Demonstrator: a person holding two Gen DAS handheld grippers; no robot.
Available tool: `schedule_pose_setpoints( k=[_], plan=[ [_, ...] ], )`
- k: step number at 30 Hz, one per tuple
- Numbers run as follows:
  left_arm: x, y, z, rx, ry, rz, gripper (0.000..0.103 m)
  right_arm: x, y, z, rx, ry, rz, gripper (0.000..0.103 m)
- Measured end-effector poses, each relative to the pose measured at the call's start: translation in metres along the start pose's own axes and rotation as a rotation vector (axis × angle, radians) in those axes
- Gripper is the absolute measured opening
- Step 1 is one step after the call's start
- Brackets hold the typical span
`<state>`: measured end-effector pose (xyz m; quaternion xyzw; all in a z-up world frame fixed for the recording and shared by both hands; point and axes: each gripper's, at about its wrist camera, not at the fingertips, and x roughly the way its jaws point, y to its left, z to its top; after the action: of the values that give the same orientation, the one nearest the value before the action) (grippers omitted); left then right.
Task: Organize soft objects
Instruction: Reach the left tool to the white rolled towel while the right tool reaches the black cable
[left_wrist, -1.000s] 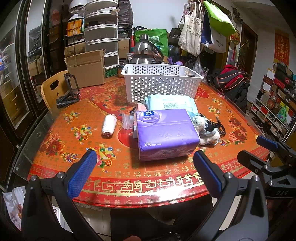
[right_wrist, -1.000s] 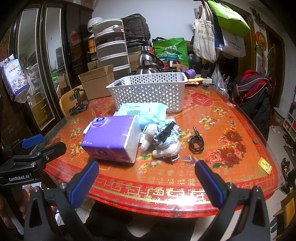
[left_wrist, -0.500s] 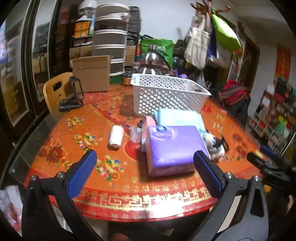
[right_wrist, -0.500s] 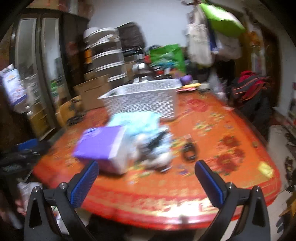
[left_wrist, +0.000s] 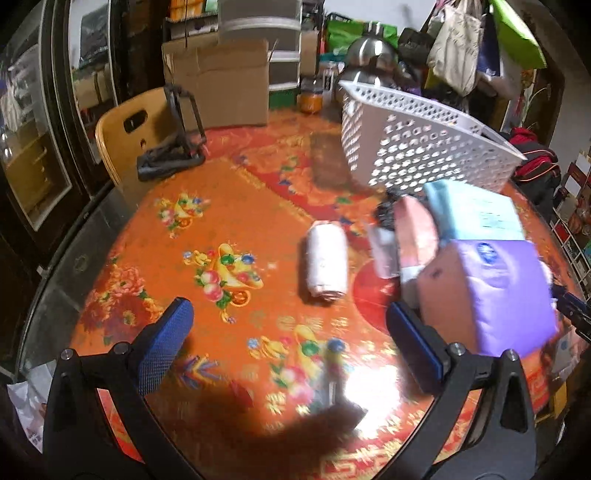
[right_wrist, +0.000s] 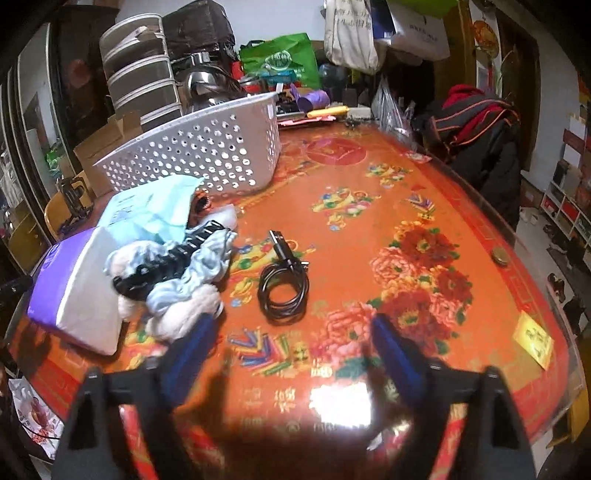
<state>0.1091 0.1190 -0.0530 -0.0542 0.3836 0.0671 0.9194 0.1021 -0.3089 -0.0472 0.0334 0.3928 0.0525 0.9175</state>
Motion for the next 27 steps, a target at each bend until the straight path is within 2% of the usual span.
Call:
schedule_pose_setpoints(
  k=[6, 8, 13, 16, 21, 23, 27],
  plan=[
    [0.041, 0.011, 0.008, -0.019, 0.061, -0.018, 0.103, 0.02, 0.009, 0.008, -0.051, 0.061, -0.008, 0.071],
    [0.05, 0.008, 0.009, -0.004, 0.071, -0.015, 0.103, 0.027, 0.013, 0.011, -0.068, 0.076, -0.015, 0.066],
    [0.069, -0.005, 0.014, 0.04, 0.082, 0.022, 0.103, 0.038, 0.016, 0.019, -0.099, 0.081, -0.045, 0.057],
    [0.074, -0.01, 0.016, 0.054, 0.091, 0.021, 0.099, 0.041, 0.02, 0.02, -0.122, 0.075, -0.058, 0.056],
    [0.087, -0.017, 0.02, 0.087, 0.106, 0.015, 0.087, 0.044, 0.023, 0.021, -0.146, 0.069, -0.043, 0.052],
    [0.092, -0.02, 0.021, 0.099, 0.113, 0.012, 0.075, 0.045, 0.023, 0.023, -0.15, 0.07, -0.039, 0.052],
    [0.099, -0.023, 0.022, 0.099, 0.12, 0.01, 0.057, 0.045, 0.023, 0.022, -0.151, 0.064, -0.03, 0.049]
  ],
)
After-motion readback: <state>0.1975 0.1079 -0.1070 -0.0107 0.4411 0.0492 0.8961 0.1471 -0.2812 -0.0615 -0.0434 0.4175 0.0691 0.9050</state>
